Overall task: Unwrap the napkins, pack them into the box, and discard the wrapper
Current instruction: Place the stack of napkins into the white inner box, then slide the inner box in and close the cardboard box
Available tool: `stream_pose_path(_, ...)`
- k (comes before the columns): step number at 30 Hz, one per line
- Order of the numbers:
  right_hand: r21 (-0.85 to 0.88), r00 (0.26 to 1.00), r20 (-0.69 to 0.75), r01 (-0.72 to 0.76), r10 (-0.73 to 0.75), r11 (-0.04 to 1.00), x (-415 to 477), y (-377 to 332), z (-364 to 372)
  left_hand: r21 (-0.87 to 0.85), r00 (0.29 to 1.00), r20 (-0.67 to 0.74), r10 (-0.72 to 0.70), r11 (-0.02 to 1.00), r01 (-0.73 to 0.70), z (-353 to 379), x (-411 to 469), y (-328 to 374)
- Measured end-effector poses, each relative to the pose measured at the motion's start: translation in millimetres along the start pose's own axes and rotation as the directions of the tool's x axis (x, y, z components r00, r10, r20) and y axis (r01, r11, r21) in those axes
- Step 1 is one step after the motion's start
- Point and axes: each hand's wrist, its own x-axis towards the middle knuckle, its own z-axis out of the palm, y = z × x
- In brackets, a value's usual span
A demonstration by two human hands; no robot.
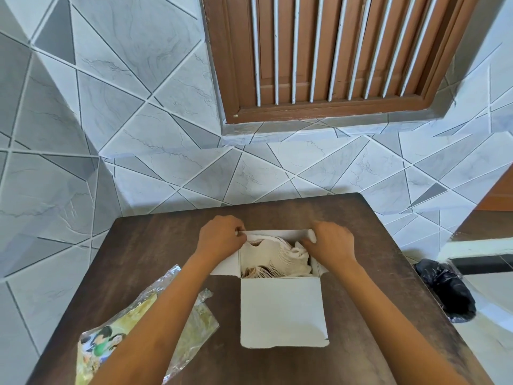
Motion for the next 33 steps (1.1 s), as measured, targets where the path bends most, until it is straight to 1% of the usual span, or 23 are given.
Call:
stream_pose_path(2,0.043,0.996,-0.091,0.026,-0.022,0.999,5,-5,5,0.05,0.995,-0.095,-0.034,0.998,0.039,-4,-6,-2)
stream_pose_path(3,0.058,0.991,-0.125,0.045,-0.037,0.997,8,-8,8,0.086,0.992,-0.115,-0.044,0.995,0.054,-4,-9,-2)
stream_pose_path(4,0.071,0.988,-0.144,0.066,-0.056,0.995,11,-13,12,0.135,0.993,-0.107,-0.054,0.988,0.069,-5,-13,-4)
stream_pose_path(6,0.126,0.987,-0.145,0.082,-0.064,0.989,15,-18,22,0.25,0.998,-0.021,-0.062,0.966,0.065,-1,-22,-3)
stream_pose_path(7,0.158,0.99,-0.131,0.073,-0.053,0.985,17,-19,27,0.271,0.997,0.028,-0.069,0.961,0.059,4,-28,-1)
stream_pose_path(9,0.174,0.995,-0.094,0.047,-0.031,0.984,19,-18,33,0.22,0.989,0.126,-0.075,0.974,0.046,16,-40,3)
stream_pose_path(13,0.083,0.999,0.052,-0.005,0.001,0.997,13,-5,53,0.07,0.955,0.294,-0.032,0.997,0.012,46,-61,13)
stream_pose_path(16,0.138,0.988,0.148,-0.065,0.045,0.988,3,8,74,-0.099,0.902,0.432,-0.001,0.994,0.048,66,-68,10)
stream_pose_path(18,0.187,0.975,0.219,-0.086,0.044,0.979,-5,16,83,-0.182,0.87,0.493,0.001,0.978,0.103,69,-69,4)
stream_pose_path(19,0.21,0.969,0.242,-0.099,0.046,0.973,-10,19,87,-0.209,0.875,0.484,-0.014,0.969,0.13,68,-68,0)
stream_pose_path(20,0.23,0.964,0.26,-0.114,0.052,0.967,-13,20,89,-0.215,0.898,0.439,-0.039,0.965,0.147,65,-65,-4)
stream_pose_path(22,0.271,0.956,0.284,-0.147,0.067,0.951,-19,20,94,-0.153,0.96,0.26,-0.105,0.977,0.148,59,-55,-15)
stream_pose_path(23,0.293,0.954,0.291,-0.165,0.076,0.942,-23,19,97,-0.125,0.977,0.168,-0.134,0.98,0.156,58,-48,-22)
stream_pose_path(24,0.315,0.952,0.294,-0.181,0.086,0.932,-26,17,100,-0.118,0.982,0.114,-0.153,0.979,0.166,57,-41,-30)
stream_pose_path(25,0.334,0.951,0.294,-0.196,0.096,0.922,-29,14,102,-0.115,0.982,0.108,-0.157,0.979,0.169,58,-33,-38)
stream_pose_path(26,0.351,0.949,0.295,-0.213,0.108,0.912,-32,12,103,-0.106,0.977,0.142,-0.16,0.979,0.175,59,-26,-47)
stream_pose_path(27,0.368,0.947,0.296,-0.231,0.122,0.9,-35,9,104,-0.109,0.967,0.195,-0.164,0.976,0.187,60,-20,-54)
stream_pose_path(30,0.447,0.945,0.294,-0.269,0.143,0.853,-45,0,106,-0.191,0.934,0.326,-0.149,0.957,0.219,66,-11,-69)
stream_pose_path(33,0.535,0.934,0.339,-0.288,0.11,0.794,-54,-9,106,-0.176,0.926,0.353,-0.136,0.962,0.209,71,-11,-75)
